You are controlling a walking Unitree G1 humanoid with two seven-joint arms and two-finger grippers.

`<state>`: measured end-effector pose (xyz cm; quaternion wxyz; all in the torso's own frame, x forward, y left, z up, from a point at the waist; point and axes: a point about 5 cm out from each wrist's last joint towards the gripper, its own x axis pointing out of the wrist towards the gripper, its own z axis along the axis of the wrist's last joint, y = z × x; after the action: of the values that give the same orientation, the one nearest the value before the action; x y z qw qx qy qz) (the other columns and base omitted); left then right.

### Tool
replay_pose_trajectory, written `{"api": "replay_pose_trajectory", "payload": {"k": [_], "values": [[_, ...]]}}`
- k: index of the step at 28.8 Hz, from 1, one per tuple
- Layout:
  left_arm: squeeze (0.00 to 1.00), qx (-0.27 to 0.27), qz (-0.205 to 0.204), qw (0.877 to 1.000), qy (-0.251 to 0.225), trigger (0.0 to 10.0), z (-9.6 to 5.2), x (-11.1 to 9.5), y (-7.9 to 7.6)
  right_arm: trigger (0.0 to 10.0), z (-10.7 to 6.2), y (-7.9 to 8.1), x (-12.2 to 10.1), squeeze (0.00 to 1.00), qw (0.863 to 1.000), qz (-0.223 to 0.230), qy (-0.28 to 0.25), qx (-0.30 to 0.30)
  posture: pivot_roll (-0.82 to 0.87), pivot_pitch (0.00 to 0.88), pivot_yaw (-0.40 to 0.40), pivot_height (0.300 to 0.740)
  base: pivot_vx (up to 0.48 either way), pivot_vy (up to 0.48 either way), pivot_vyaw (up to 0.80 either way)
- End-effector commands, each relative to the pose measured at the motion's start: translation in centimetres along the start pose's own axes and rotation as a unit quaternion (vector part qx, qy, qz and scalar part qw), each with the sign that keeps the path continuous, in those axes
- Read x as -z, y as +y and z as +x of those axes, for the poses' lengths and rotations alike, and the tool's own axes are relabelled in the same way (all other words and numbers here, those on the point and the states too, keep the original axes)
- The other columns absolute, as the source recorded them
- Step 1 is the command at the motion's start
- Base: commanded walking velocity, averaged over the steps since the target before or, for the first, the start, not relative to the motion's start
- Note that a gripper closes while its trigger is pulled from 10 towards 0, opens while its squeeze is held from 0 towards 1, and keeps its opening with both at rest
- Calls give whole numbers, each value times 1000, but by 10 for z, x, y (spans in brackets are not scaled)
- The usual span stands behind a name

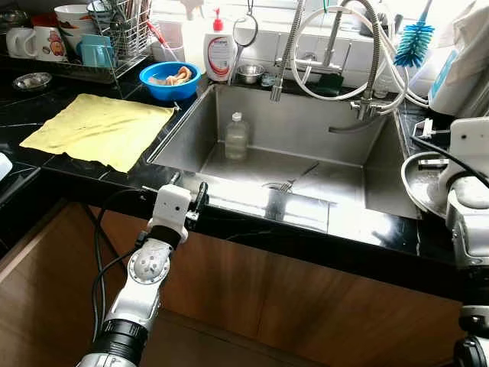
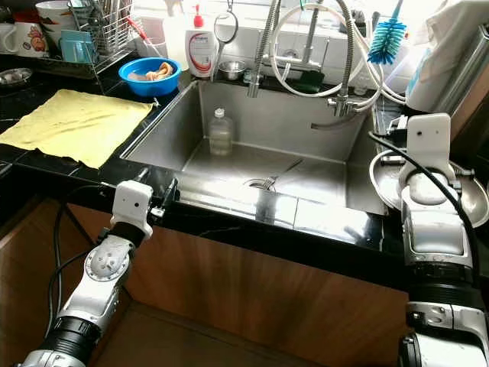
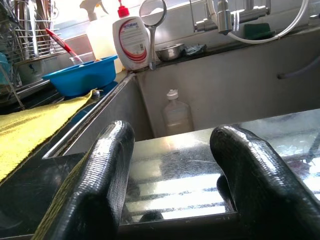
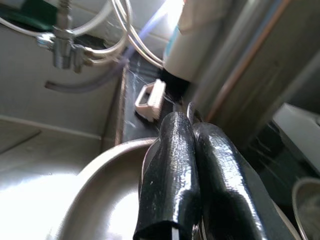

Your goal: Kitchen organization

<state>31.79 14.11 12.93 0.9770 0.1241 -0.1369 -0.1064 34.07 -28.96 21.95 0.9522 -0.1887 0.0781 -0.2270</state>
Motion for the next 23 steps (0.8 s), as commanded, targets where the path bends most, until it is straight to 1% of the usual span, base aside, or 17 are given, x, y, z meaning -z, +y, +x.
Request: {"api": "replay_pose_trajectory", "payload": {"k": [1,3,7,8,10,11,12,13,14,15,16,17,18,20,21,23], "values": [[0,1,0,999,43,10000,-5,15,0,0,-2,-3,-22,0,999,-3,-41,10,-2,0,-28,740,0,0,0],[0,1,0,999,43,10000,-5,15,0,0,-2,-3,-24,0,999,-4,-44,9,-2,0,-28,740,0,0,0],[0,-4,-2,999,43,10000,-6,15,0,0,-4,-4,-42,0,997,-9,-74,18,3,0,-32,740,0,0,0],[0,-4,-3,999,43,10000,-6,15,0,0,-5,-3,-47,0,996,-1,-85,18,3,0,-32,740,0,0,0],[0,-5,-3,999,43,10000,-6,15,0,0,-5,-1,-53,0,995,3,-99,10,-4,0,-33,740,0,0,0],[0,-5,-3,999,43,10000,-6,15,0,0,-6,5,-58,0,993,9,-117,-9,-4,0,-33,740,0,0,0],[0,-5,-3,999,43,10000,-6,15,0,0,-6,5,-58,0,993,9,-117,-9,-4,0,-33,740,0,0,0],[0,-6,-3,999,42,10000,-6,15,0,9804,-9,16,-67,0,987,13,-152,-46,0,0,-35,740,0,0,0],[0,-6,-3,999,42,10000,-6,15,0,10000,-12,26,-74,0,980,17,-181,-79,1,0,-36,740,0,0,0],[0,-6,-3,999,42,10000,-6,15,0,10000,-12,26,-74,0,980,17,-181,-79,1,0,-36,740,0,0,0],[0,-6,-3,999,42,10000,-6,15,0,10000,-15,32,-78,0,976,25,-193,-102,1,0,-36,740,0,0,0],[0,-8,-3,999,42,10000,-6,15,0,10000,-18,49,-78,0,962,84,-193,-175,2,0,-37,740,0,0,0],[0,-8,-3,999,42,10000,-6,15,0,10000,-18,49,-78,0,962,84,-193,-175,2,0,-37,740,0,0,0],[0,-8,-3,999,42,10000,-6,15,0,10000,-17,58,-71,0,957,100,-177,-208,5,0,-39,740,0,0,0],[0,-8,-3,999,42,10000,-6,15,0,10000,-17,58,-71,0,957,100,-177,-208,5,0,-39,740,0,0,0],[0,-9,-3,999,42,10000,-7,15,0,10000,-17,68,-61,0,951,114,-153,-244,6,0,-40,740,0,0,0]]}}
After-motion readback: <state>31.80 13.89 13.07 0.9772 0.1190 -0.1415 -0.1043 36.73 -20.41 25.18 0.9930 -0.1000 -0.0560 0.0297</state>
